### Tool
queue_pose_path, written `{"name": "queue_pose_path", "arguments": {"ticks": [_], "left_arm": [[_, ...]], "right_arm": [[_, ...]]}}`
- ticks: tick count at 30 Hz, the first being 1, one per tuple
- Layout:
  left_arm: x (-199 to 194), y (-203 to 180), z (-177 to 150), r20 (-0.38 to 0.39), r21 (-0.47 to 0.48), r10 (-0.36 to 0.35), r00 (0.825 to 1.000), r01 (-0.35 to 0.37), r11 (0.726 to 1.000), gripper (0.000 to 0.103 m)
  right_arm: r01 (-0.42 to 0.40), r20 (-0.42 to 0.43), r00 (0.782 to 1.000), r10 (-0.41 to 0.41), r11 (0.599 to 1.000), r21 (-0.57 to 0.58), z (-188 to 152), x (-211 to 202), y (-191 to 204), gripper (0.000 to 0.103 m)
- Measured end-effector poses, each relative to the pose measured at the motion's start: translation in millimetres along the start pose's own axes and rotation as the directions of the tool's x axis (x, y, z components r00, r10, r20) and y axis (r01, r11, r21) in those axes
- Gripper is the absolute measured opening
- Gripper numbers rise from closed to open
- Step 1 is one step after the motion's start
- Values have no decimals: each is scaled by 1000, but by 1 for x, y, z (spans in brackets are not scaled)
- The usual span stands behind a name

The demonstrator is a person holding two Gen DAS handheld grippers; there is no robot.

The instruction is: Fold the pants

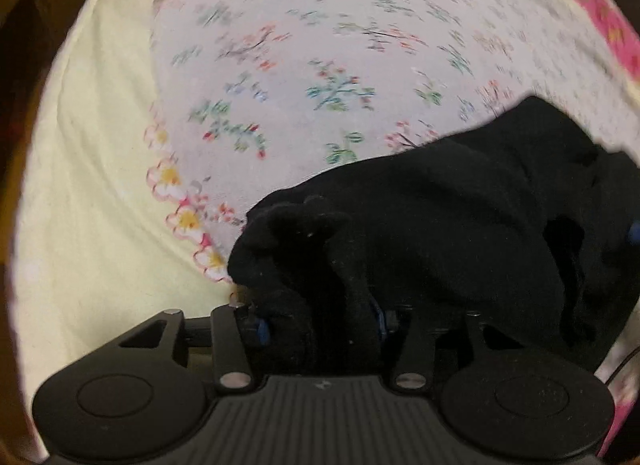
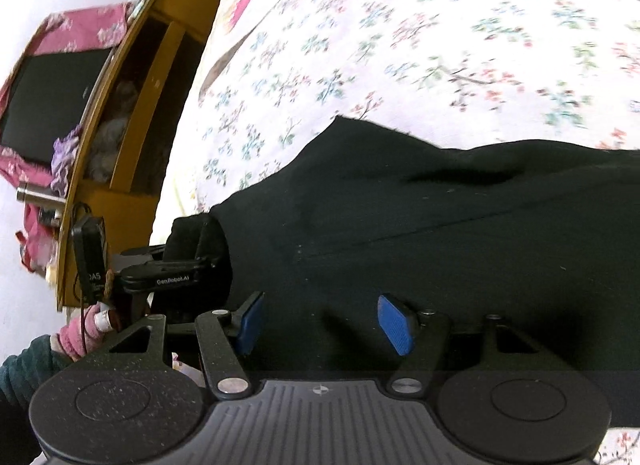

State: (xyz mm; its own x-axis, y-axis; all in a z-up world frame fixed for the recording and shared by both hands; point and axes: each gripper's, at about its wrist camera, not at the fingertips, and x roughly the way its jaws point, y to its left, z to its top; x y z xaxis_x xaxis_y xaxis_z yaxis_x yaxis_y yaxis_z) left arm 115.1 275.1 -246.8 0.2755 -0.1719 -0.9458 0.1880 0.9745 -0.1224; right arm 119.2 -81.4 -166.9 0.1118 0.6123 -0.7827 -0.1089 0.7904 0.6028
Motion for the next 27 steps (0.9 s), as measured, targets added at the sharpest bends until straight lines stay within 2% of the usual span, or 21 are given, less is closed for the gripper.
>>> {"name": "queue_pose_path", "arguments": {"ticks": [2,6,9,14,19,23,27], "left_arm": [[-10,-7,0,9,12,1,1000,-1,1000,40],[-38,-6,2,40,-87,-33,999,37,995,36],[-64,-15,6,77,-126,-44,996,54,991,34],[-102,-40,12,141,-210,-147,979,175,962,34],[-122,-92,32,195,-204,-280,940,318,926,34],[-112,-133,51,207,-217,-393,896,434,874,34],[-100,-170,76,214,-198,-471,856,511,837,34]], "right_arm": [[4,22,1000,-4,1000,-5,-4,-4,0,51],[-10,34,999,11,999,-42,-8,-1,5,51],[-37,17,999,38,996,-84,-9,2,4,51],[-91,4,996,92,991,-100,-7,3,-5,51],[-130,16,991,132,987,-97,-6,-7,-19,51],[-126,22,991,129,987,-100,-5,-5,-28,51],[-150,55,986,155,986,-79,-6,-15,-39,51]]}}
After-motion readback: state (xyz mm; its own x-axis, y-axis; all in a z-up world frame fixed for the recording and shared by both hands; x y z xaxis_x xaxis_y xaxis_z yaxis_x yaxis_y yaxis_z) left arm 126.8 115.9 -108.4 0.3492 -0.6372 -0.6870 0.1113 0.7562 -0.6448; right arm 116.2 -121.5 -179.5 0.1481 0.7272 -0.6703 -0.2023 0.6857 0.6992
